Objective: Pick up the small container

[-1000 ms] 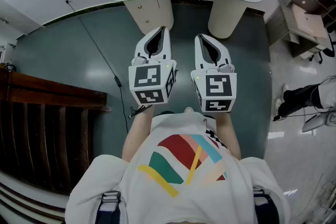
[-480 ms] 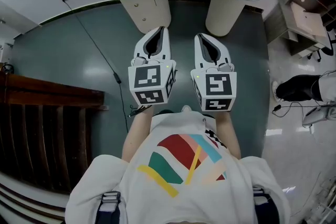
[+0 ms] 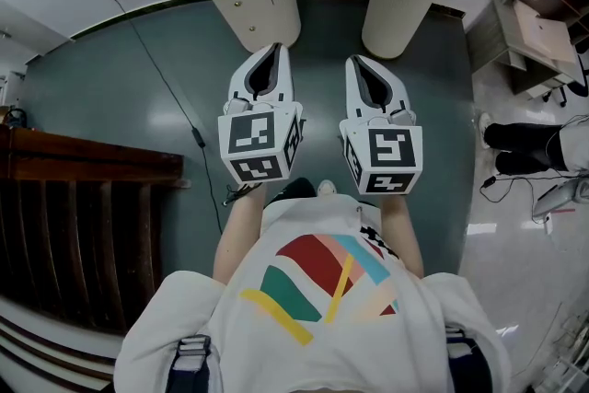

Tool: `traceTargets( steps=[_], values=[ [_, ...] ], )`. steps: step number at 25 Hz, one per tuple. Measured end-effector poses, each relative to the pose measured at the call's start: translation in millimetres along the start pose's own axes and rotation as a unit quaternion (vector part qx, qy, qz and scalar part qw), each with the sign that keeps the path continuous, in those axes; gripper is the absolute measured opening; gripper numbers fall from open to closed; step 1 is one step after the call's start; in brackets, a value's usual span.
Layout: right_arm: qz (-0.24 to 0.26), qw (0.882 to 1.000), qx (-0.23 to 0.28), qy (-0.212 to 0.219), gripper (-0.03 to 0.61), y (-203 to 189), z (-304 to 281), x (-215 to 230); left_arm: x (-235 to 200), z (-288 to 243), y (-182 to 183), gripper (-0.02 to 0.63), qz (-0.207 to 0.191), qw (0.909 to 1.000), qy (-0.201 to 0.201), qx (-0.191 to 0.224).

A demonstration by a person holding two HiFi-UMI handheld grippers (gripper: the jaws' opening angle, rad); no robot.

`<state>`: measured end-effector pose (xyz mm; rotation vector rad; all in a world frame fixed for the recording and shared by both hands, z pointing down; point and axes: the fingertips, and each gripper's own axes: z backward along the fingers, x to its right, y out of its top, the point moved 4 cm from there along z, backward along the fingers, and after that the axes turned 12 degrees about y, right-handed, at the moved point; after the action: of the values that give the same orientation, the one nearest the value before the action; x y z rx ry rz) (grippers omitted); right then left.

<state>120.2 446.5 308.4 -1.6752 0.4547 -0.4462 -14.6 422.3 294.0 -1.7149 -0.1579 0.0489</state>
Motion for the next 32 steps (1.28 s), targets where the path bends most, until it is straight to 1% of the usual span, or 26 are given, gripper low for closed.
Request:
traceTargets(
  steps=[5,8,13,15,18,20,23,26,29,32],
  values=[
    [0.001,1.0,-0.008,0.0,0.011,-8.7,0.7,5.2,0.6,0.7,-5.6,0.017,0.0,1.0,0.004,-0.001],
    [0.006,1.0,-0.006,0.0,0.011,-7.0,3.0,8.5,-2.5,-2.2,-5.5,0.017,0.006,0.9999,0.012,-0.001],
    [0.008,1.0,-0.002,0.001,0.011,-6.2,9.7,23.5,3.9,-8.8,4.5,0.017,0.027,0.9994,0.008,0.019],
    [0.013,1.0,-0.001,0.0,0.012,-4.5,10.8,28.7,5.4,-14.3,9.1,0.017,0.028,0.9992,0.01,0.026],
    [0.021,1.0,0.01,-0.003,0.012,5.0,11.3,35.3,3.8,-23.2,17.1,0.017,0.024,0.9991,0.018,0.031],
    [0.027,0.999,0.024,-0.003,0.012,15.7,10.2,40.5,2.3,-28.3,23.4,0.017,0.014,0.999,0.025,0.035],
    [0.044,0.997,0.06,0.002,0.012,46.3,0.2,49.1,-0.9,-39.5,35.8,0.017,-0.009,0.9984,0.032,0.047],
    [0.072,0.994,0.078,-0.004,0.011,69.2,-12.3,49.1,-6.0,-46.3,48.1,0.017,-0.016,0.9976,0.035,0.058],
    [0.07,0.994,0.083,-0.002,0.011,72.1,-23.5,47.6,-7.2,-53.3,57.8,0.017,-0.014,0.9969,0.031,0.072],
    [0.074,0.994,0.077,0.001,0.011,66.3,-38.2,49.2,-6.7,-64.4,62.6,0.017,-0.011,0.9959,0.019,0.087]
  ],
)
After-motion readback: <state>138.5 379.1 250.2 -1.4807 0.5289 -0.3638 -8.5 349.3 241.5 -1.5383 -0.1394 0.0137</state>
